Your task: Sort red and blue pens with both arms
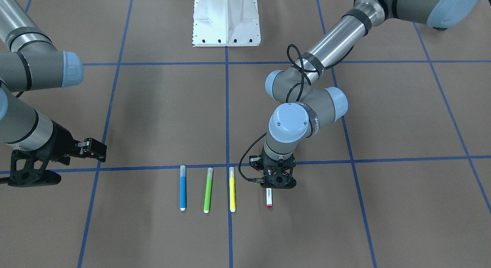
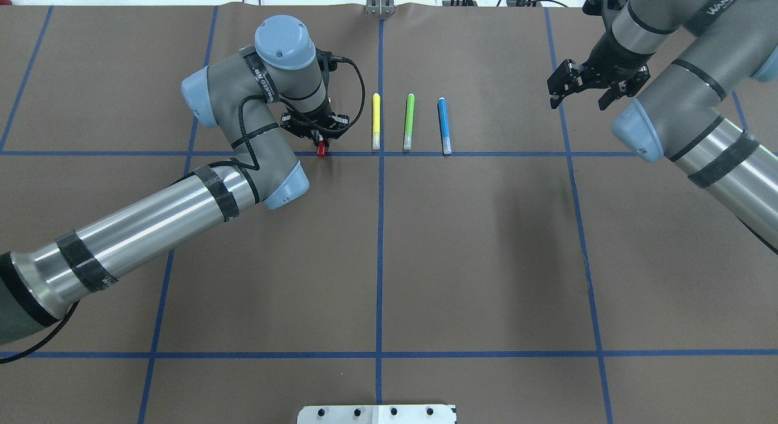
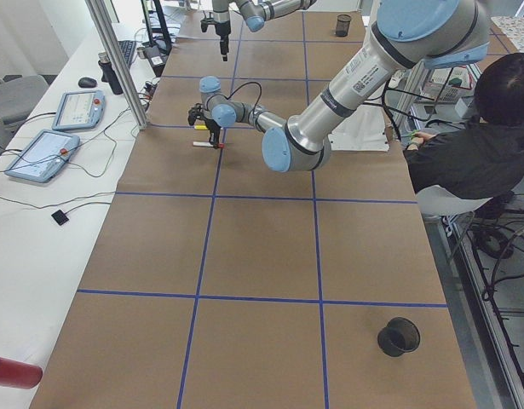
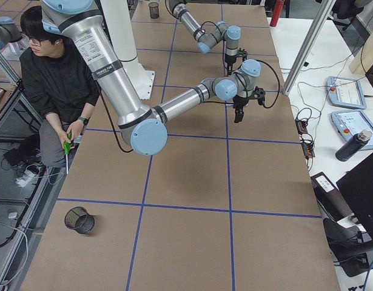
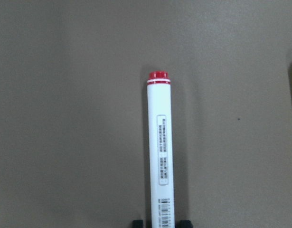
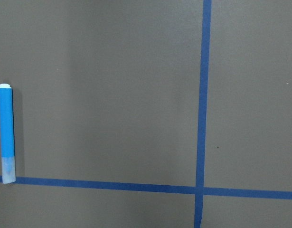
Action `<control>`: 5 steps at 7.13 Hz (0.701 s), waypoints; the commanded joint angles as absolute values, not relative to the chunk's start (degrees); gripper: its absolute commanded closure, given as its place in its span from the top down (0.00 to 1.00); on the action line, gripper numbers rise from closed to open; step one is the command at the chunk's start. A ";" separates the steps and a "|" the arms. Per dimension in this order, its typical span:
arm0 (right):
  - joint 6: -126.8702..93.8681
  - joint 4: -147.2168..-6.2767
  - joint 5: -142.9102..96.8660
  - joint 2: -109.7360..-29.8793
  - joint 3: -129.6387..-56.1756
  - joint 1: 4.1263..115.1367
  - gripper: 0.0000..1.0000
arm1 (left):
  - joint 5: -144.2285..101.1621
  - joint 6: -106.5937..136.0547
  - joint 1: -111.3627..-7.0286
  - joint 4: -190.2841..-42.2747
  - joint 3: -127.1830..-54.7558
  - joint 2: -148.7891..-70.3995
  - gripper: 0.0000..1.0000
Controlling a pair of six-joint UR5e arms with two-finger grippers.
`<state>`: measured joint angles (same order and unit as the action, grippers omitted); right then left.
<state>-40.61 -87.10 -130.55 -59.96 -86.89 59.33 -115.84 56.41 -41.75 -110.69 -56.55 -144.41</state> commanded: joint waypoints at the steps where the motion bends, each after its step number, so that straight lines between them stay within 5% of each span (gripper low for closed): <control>1: -40.61 -87.10 -130.34 -59.94 -87.01 59.33 1.00 | -115.84 58.08 -41.92 -110.57 -56.86 -144.49 0.00; 5: -45.75 -87.10 -125.89 -56.36 -86.84 56.01 1.00 | -121.01 58.45 -48.76 -104.28 -61.06 -145.02 0.00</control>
<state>-42.34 -87.10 -128.79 -58.72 -87.04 58.31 -119.01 58.75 -46.32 -108.08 -59.20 -144.98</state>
